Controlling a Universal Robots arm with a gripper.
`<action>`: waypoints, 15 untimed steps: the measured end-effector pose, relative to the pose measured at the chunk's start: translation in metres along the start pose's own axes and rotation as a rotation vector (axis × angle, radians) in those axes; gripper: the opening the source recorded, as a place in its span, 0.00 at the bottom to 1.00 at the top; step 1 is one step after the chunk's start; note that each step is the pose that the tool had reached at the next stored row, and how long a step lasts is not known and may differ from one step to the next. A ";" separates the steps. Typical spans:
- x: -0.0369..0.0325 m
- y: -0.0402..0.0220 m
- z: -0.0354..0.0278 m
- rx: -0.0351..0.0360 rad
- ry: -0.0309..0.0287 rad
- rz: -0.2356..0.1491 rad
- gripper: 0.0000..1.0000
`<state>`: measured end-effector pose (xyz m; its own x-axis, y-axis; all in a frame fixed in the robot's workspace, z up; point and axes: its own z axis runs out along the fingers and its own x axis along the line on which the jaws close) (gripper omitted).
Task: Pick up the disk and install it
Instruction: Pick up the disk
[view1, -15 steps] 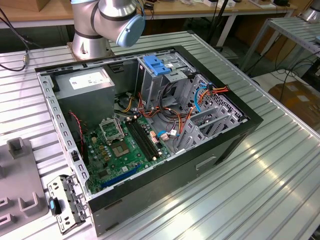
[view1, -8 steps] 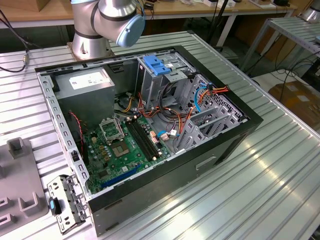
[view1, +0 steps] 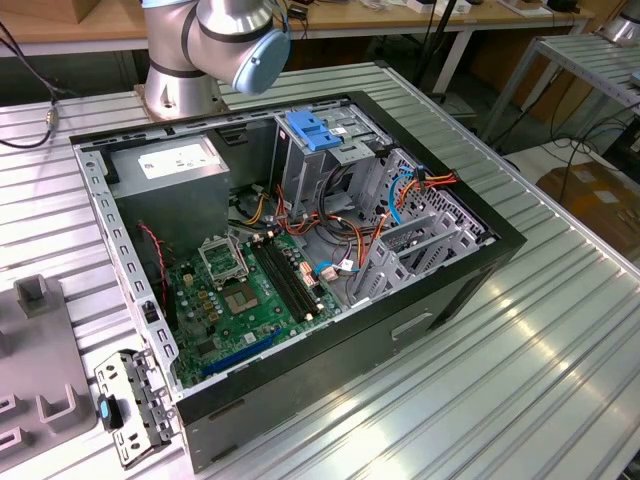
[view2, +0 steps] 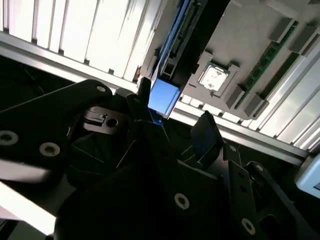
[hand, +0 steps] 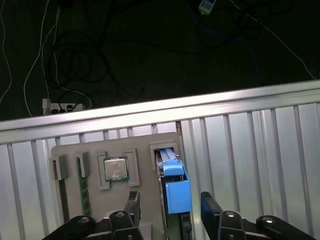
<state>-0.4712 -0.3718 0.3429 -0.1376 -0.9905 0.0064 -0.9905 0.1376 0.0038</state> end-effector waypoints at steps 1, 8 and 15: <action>-0.0002 0.0000 0.0021 -0.0010 0.0002 0.001 0.60; -0.0007 0.0001 0.0186 -0.0021 0.0004 -0.015 0.60; -0.0034 0.0009 0.0369 -0.0019 0.0005 -0.041 0.60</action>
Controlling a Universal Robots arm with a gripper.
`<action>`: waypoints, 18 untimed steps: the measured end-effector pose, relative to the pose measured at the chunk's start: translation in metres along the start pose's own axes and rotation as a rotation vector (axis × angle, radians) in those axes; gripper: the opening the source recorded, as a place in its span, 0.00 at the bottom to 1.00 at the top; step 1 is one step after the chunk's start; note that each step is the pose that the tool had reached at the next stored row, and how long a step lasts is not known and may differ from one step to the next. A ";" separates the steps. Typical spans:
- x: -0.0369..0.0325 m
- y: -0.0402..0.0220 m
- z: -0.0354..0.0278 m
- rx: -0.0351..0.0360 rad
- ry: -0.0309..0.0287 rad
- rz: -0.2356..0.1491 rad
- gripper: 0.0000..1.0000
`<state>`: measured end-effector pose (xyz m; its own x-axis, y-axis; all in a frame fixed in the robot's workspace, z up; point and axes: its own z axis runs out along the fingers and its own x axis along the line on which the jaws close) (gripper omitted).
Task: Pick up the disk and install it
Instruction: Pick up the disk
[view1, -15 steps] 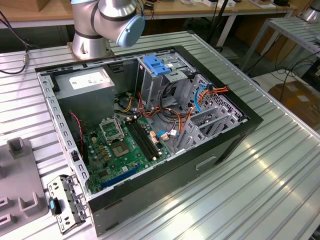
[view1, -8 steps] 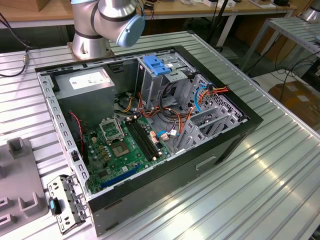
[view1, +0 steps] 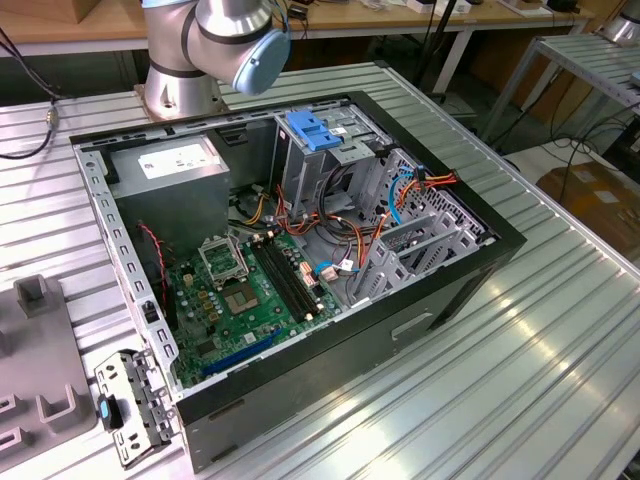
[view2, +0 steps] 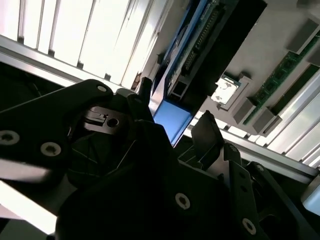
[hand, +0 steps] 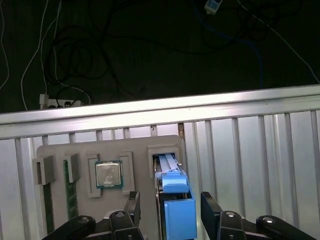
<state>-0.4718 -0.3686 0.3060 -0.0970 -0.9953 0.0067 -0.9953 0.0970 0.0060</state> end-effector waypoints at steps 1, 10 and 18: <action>-0.0003 0.0005 0.0040 -0.0001 0.0000 0.000 0.60; -0.0002 0.0025 0.0100 0.0001 -0.0001 0.000 0.51; -0.0010 0.0026 0.0129 0.0005 0.0006 0.000 0.51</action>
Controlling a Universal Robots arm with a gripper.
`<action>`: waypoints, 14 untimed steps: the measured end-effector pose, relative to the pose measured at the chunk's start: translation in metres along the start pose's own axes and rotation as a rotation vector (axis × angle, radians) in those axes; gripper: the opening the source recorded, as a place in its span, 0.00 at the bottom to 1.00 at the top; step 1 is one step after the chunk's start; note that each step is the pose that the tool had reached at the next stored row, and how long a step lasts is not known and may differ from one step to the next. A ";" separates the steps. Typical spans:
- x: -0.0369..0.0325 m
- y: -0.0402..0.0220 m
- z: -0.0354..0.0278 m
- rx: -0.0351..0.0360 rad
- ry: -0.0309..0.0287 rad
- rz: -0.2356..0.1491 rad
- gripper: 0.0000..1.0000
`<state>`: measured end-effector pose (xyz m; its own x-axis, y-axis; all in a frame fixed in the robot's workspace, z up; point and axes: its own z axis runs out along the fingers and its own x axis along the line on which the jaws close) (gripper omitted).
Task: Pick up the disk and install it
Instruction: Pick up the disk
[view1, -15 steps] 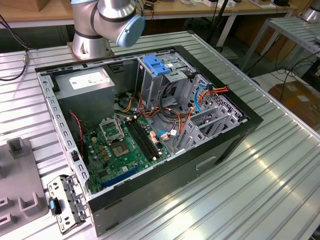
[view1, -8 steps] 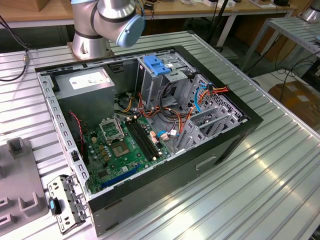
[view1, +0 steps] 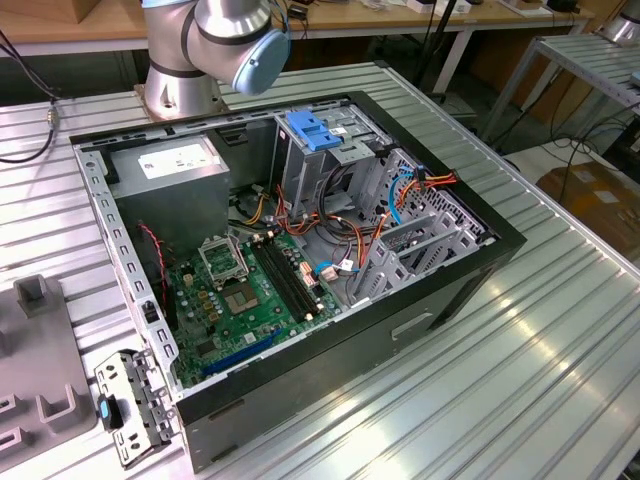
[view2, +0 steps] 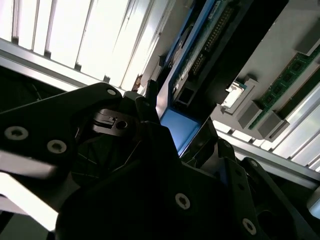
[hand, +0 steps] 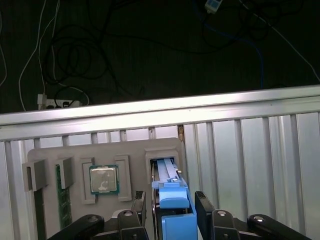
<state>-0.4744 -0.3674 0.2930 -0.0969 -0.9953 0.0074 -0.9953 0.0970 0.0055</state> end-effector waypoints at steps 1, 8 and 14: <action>0.0000 0.0000 0.0001 0.0001 0.0000 0.000 0.51; 0.0000 0.0000 -0.0018 0.0001 0.0000 0.000 0.51; 0.0000 0.0000 -0.0032 0.0001 -0.0004 0.000 0.51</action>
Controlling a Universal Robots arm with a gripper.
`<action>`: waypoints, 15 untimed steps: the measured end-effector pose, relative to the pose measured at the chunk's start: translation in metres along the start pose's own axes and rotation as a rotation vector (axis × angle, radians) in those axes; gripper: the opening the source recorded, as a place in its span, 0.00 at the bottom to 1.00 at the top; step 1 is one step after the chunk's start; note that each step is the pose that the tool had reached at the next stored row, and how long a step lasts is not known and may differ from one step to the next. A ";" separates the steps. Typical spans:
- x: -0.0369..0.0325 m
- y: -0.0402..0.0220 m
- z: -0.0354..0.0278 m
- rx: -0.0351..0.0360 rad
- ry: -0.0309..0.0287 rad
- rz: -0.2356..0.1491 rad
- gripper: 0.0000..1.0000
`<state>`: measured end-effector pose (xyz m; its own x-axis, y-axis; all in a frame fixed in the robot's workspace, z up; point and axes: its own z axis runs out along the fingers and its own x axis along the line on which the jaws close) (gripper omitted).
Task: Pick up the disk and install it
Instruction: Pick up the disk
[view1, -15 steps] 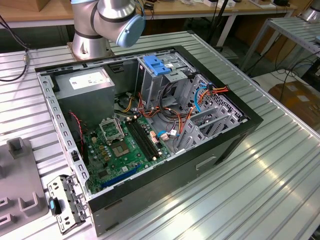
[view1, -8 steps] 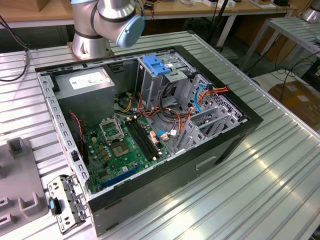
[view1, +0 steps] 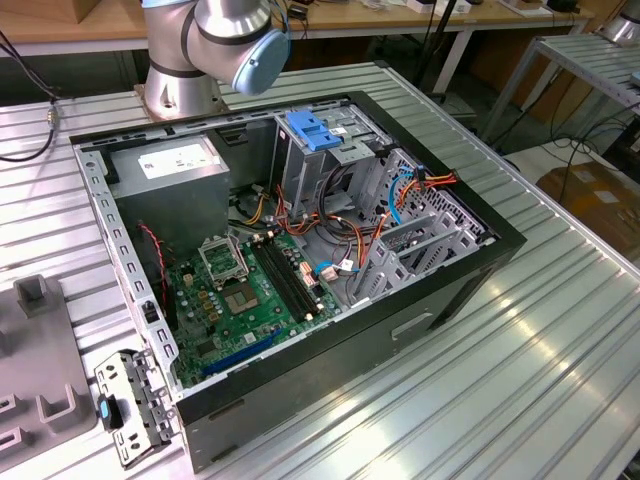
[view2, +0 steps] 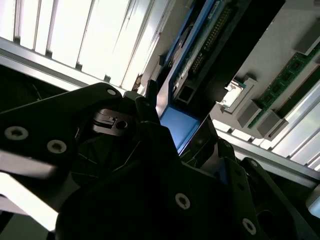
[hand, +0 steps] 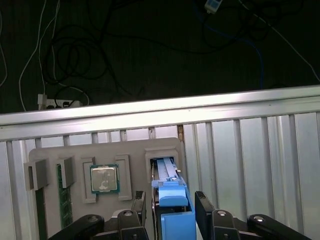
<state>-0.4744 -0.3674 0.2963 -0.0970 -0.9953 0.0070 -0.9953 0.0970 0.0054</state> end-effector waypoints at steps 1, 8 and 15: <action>0.0000 0.0000 0.0000 0.0001 0.0000 0.000 0.51; 0.0000 0.0000 -0.0001 0.0000 0.0000 0.000 0.38; 0.0000 0.0000 -0.0002 0.0000 0.0000 0.000 0.37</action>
<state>-0.4744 -0.3674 0.2965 -0.0969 -0.9953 0.0069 -0.9953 0.0970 0.0054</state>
